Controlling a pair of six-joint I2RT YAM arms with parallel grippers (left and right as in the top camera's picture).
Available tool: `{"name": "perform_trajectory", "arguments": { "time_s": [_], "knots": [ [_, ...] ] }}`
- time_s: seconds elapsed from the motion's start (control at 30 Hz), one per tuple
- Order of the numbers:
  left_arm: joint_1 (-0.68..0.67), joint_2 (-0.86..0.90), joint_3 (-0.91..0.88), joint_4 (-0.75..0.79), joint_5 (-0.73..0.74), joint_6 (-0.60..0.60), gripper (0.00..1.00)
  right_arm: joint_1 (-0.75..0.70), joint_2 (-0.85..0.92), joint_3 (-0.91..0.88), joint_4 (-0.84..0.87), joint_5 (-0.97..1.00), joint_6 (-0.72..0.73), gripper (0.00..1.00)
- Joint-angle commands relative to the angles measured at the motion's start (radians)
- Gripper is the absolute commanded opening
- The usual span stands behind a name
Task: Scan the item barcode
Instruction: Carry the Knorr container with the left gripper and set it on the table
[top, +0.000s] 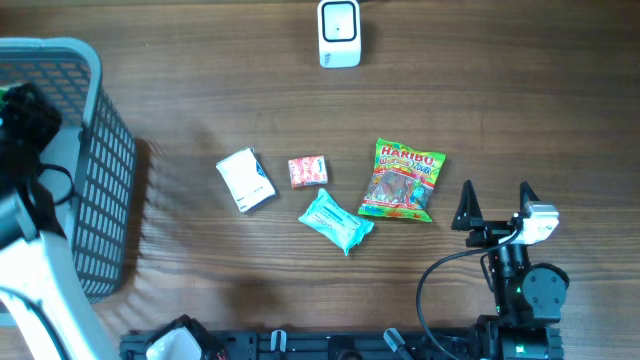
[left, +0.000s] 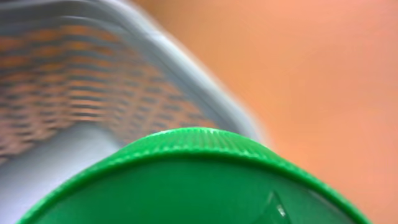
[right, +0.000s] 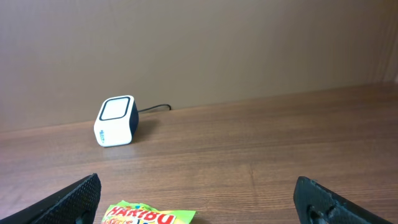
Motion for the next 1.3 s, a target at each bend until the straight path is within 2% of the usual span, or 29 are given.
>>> {"name": "perform_trajectory", "arguments": {
  "time_s": [0.0, 0.2, 0.27, 0.4, 0.63, 0.87, 1.0, 1.13, 1.27],
  "knots": [
    [-0.080, -0.094, 0.018, -0.018, 0.318, -0.123, 0.60, 0.003, -0.006, -0.001, 0.003, -0.008, -0.011, 1.00],
    [-0.447, -0.047, 0.016, -0.114, 0.307, -0.097, 0.60, 0.003, -0.006, -0.001, 0.003, -0.008, -0.010, 1.00],
    [-0.605, 0.012, 0.016, -0.126, 0.220, -0.090, 0.60, 0.003, -0.006, -0.001, 0.003, -0.008, -0.011, 1.00],
    [-0.838, 0.154, 0.016, -0.104, 0.090, -0.091, 0.61, 0.003, -0.006, -0.001, 0.003, -0.008, -0.011, 1.00],
    [-1.109, 0.455, 0.016, 0.015, -0.051, -0.090, 0.63, 0.003, -0.006, -0.001, 0.003, -0.008, -0.011, 1.00],
    [-1.216, 0.649, 0.016, 0.086, -0.155, -0.090, 0.64, 0.003, -0.006, -0.001, 0.003, -0.008, -0.010, 1.00],
    [-1.232, 0.698, 0.016, 0.149, -0.171, -0.068, 0.63, 0.003, -0.006, -0.001, 0.003, -0.008, -0.011, 1.00],
    [-1.238, 0.756, 0.016, 0.197, -0.256, -0.068, 0.63, 0.003, -0.006, -0.001, 0.003, -0.008, -0.010, 1.00],
    [-1.244, 0.842, 0.016, 0.203, -0.257, -0.068, 0.64, 0.003, -0.006, -0.001, 0.003, -0.008, -0.010, 1.00]
  ]
}}
